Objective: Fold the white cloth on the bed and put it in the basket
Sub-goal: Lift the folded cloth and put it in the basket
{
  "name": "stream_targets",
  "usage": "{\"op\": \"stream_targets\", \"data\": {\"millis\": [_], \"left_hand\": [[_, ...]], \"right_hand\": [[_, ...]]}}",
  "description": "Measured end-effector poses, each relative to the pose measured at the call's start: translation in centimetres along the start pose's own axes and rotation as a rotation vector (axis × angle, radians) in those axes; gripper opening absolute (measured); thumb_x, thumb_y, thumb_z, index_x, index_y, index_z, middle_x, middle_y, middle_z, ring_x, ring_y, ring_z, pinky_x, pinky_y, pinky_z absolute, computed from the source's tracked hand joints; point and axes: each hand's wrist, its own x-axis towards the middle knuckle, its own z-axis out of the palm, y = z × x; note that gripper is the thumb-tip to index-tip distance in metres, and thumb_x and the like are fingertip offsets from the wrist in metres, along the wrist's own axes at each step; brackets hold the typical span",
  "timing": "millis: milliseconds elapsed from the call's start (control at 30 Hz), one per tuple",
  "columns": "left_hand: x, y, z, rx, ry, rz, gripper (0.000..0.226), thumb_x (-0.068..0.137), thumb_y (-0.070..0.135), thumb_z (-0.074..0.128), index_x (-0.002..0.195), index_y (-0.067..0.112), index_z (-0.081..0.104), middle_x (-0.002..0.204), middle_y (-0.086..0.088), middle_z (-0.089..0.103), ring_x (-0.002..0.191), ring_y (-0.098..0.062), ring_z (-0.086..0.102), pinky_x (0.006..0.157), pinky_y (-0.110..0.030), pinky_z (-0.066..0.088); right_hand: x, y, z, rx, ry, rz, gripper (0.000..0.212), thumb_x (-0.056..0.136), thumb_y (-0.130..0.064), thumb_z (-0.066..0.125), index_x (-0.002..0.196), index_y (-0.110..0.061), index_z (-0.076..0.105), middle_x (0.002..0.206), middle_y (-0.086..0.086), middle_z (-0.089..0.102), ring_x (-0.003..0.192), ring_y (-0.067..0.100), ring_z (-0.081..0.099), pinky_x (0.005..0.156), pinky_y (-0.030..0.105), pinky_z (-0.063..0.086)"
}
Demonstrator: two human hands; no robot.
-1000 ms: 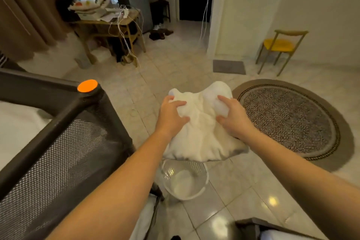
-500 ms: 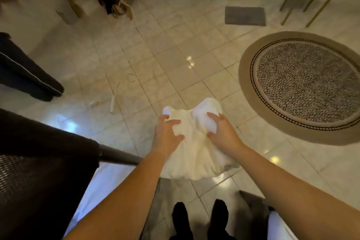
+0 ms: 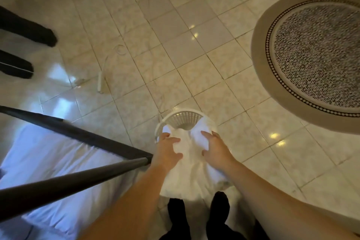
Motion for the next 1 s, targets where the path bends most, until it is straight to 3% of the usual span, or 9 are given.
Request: {"op": "stream_targets", "data": {"millis": [367,600,800,933,1000], "left_hand": [[8.2,-6.0,5.4,0.039,-0.067,-0.077,0.063,0.081,0.023,0.088,0.138,0.025,0.063,0.148,0.002,0.033,0.137,-0.022,0.043,0.106,-0.029,0.043],[12.0,-8.6,6.7,0.047,-0.091,-0.108,0.062,0.074,0.022,0.093,0.132,0.023,0.069,0.146,0.002,0.038,0.135,-0.024,0.049,0.109,-0.034,0.046],[13.8,-8.9,6.8,0.1,-0.131,-0.223,0.072,0.085,0.028,0.081,0.151,0.024,0.052,0.17,-0.001,0.01,0.145,-0.031,0.042,0.108,-0.043,0.052],[13.0,-7.5,5.9,0.125,-0.153,-0.236,0.067,0.091,0.038,0.072,0.154,0.028,0.05,0.174,-0.001,0.011,0.154,-0.031,0.03,0.119,-0.047,0.04],[12.3,-6.9,5.5,0.095,-0.167,-0.247,0.065,0.091,0.036,0.069,0.153,0.03,0.051,0.174,0.0,0.011,0.155,-0.031,0.03,0.119,-0.049,0.04]], "right_hand": [[10.2,4.3,5.9,-0.036,-0.132,0.066,0.08,0.097,-0.013,0.068,0.167,-0.024,0.03,0.172,0.013,0.024,0.156,0.033,0.031,0.122,0.038,0.032],[14.1,5.4,7.7,-0.043,-0.153,0.078,0.081,0.098,-0.015,0.068,0.167,-0.025,0.029,0.172,0.01,0.023,0.155,0.033,0.035,0.118,0.039,0.037],[15.0,5.1,7.7,-0.039,-0.164,0.118,0.089,0.097,-0.026,0.066,0.17,-0.023,0.016,0.177,0.008,0.009,0.161,0.029,0.021,0.121,0.04,0.034],[14.0,4.3,6.5,-0.059,-0.148,0.103,0.088,0.093,-0.033,0.066,0.168,-0.021,0.023,0.174,0.008,0.019,0.15,0.035,0.04,0.105,0.039,0.047],[12.9,3.5,5.7,-0.051,-0.145,0.097,0.087,0.089,-0.04,0.064,0.166,-0.018,0.03,0.171,0.011,0.027,0.15,0.037,0.04,0.111,0.044,0.045]]}}
